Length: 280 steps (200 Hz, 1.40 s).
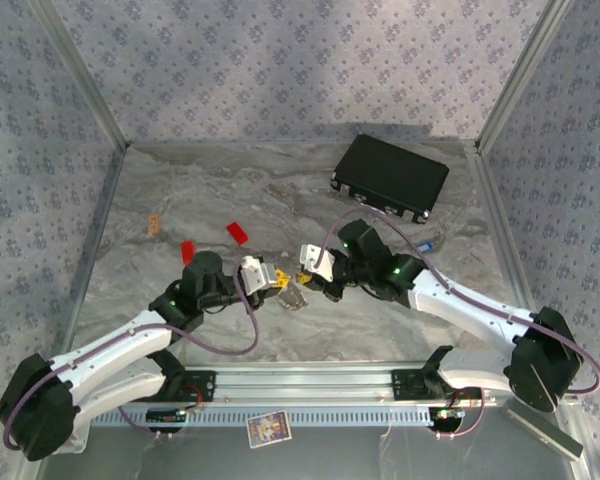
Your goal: Put the keys on the keyring
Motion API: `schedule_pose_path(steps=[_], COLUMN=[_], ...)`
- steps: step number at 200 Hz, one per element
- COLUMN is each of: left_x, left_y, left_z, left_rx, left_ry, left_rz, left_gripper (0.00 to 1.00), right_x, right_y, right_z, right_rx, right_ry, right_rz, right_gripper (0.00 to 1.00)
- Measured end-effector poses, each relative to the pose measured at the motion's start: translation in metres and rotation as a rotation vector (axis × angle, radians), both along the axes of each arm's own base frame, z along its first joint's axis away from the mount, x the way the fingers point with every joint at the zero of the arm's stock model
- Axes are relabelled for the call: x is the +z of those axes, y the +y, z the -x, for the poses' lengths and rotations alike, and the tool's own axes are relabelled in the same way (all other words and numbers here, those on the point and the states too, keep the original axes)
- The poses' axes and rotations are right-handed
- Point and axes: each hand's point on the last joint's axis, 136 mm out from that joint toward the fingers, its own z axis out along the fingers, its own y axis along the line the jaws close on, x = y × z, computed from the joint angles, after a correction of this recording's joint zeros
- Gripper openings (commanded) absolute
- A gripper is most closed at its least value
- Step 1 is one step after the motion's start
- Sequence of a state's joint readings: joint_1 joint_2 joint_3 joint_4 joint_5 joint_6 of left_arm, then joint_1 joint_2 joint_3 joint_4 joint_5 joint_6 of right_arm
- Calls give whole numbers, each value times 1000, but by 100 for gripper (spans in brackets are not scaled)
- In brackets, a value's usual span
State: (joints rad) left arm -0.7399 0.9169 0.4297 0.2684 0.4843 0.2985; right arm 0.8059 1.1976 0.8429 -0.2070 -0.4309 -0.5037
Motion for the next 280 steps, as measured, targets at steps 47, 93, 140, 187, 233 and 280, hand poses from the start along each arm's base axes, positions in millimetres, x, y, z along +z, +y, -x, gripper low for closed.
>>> schedule_pose_path(steps=[47,93,140,187,233,280], left_x=[6,30,75,95,100,86], left_y=[-1,5,38,103,193,224], left_z=[-2,-4,-22,-65,-87,-91], left_rx=[-2,42,272,708,1140,1272], left_ry=[-13,-71,-186,-193,-119,-22], left_rz=[5,64,183,234,297,351], left_gripper=[34,52,65,73,82,84], right_x=[15,9,25,38,45,26], right_y=[0,-6,-1,34,78,101], right_z=[-1,-5,-8,-4,12,6], right_rx=[5,-21,-15,60,185,186], right_ry=[-50,-58,-88,-90,18,118], right_rz=[12,58,52,39,-76,-128], right_gripper=[0,0,0,0,0,0])
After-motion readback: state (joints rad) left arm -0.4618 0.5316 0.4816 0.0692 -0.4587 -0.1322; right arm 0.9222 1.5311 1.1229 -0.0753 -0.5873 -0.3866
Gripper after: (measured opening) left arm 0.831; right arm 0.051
